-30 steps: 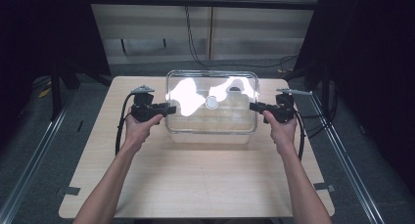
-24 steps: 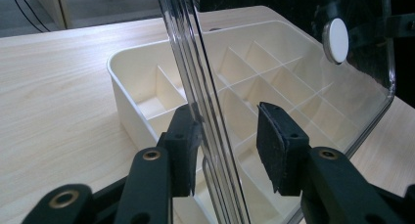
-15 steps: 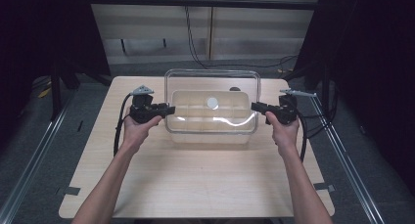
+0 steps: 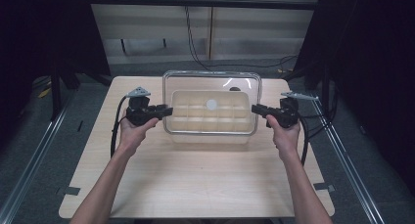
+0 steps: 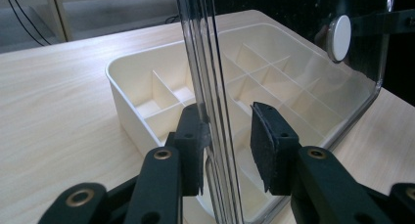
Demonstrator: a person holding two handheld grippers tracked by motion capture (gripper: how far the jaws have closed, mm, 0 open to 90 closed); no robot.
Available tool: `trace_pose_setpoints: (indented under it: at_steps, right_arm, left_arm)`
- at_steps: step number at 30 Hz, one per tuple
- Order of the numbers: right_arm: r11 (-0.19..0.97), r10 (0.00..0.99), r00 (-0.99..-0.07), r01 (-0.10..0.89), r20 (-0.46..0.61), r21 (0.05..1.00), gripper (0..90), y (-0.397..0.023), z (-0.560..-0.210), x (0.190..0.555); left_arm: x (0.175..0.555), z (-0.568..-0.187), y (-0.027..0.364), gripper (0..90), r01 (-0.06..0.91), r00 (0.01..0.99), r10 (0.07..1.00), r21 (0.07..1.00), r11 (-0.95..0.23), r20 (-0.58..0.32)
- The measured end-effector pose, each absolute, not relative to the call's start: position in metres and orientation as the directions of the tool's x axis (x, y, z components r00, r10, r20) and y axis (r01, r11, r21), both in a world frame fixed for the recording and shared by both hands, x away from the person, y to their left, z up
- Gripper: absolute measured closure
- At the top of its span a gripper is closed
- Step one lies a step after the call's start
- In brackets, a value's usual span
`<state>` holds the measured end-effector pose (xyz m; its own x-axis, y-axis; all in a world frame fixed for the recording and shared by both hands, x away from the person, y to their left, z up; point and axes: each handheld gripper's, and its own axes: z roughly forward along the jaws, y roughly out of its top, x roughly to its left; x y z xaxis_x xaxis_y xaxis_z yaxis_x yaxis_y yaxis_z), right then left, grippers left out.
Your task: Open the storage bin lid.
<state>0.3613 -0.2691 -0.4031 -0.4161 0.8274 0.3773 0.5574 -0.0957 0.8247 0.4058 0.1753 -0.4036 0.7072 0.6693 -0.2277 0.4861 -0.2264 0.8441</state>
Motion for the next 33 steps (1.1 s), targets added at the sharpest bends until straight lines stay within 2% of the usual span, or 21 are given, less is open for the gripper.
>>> trace_pose_setpoints:
  at_steps: [33]
  right_arm:
    - [-0.093, 0.802, -0.455, 0.543, 0.386, 0.834, 73.0, -0.27, -0.409, 0.341]
  left_arm:
    - [0.382, -0.405, 0.181, 68.5, 0.465, 0.721, 0.658, 0.856, -0.226, -0.219]
